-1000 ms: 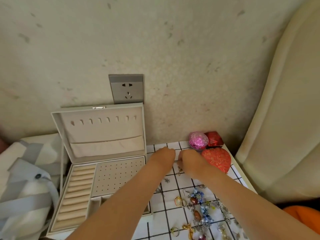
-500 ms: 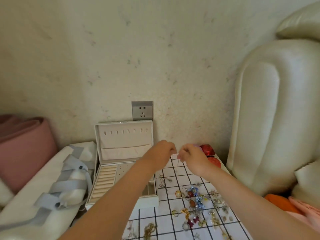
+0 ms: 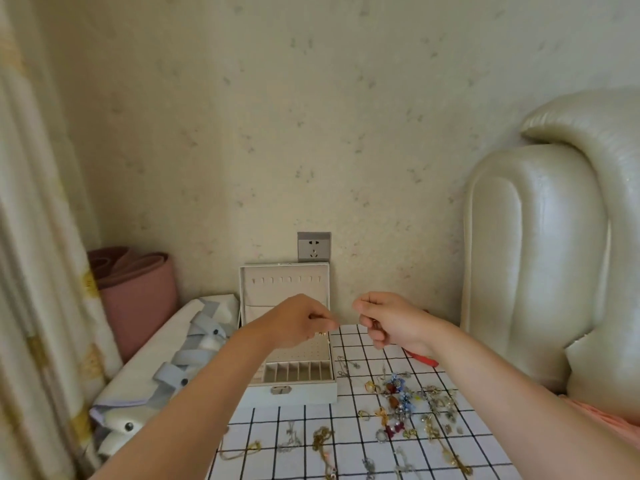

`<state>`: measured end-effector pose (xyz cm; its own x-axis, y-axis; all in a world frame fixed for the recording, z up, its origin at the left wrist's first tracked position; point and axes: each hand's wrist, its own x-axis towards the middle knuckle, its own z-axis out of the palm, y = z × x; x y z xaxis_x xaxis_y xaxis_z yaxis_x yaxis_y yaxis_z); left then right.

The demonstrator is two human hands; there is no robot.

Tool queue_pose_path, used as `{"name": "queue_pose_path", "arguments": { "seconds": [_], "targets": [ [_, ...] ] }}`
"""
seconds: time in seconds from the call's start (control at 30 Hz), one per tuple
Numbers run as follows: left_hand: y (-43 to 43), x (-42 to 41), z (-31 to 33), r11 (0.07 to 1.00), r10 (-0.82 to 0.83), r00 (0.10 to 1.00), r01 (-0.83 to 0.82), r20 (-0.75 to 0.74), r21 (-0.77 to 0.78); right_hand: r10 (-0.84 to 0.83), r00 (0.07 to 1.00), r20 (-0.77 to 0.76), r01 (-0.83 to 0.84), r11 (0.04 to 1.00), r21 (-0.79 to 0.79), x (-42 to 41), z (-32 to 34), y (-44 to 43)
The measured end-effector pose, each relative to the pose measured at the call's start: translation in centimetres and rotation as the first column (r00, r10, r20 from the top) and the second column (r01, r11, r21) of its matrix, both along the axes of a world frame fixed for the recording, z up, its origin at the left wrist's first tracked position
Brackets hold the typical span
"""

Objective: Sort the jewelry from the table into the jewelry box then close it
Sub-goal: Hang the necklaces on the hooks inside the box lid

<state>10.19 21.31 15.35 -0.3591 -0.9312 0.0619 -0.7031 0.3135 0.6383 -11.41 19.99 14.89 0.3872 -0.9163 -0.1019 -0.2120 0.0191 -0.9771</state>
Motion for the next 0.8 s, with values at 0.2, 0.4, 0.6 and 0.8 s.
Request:
{"name": "queue_pose_path", "arguments": {
  "seconds": [0.2,0.4,0.6,0.8],
  "targets": [
    [2.5,3.0,-0.4,0.997,0.083,0.997,-0.083,-0.005,-0.012,0.131,0.932,-0.338,-0.138,0.99,0.004,0.4,1.2,1.9],
    [2.3,6.9,-2.5,0.971,0.216,0.976,-0.215,-0.001,-0.105,0.218,0.854,-0.473,-0.2,0.976,0.089,1.8,1.5,2.2],
    [1.2,10.3,-6.4,0.953,0.284,0.959,-0.282,0.001,-0.11,0.247,0.965,-0.091,-0.233,0.962,0.143,5.4,0.2,1.4],
    [0.0,12.1,-9.0,0.954,0.294,0.955,-0.296,-0.045,-0.045,0.207,0.972,0.115,-0.218,0.971,0.097,10.1,0.2,0.4]
  ]
}}
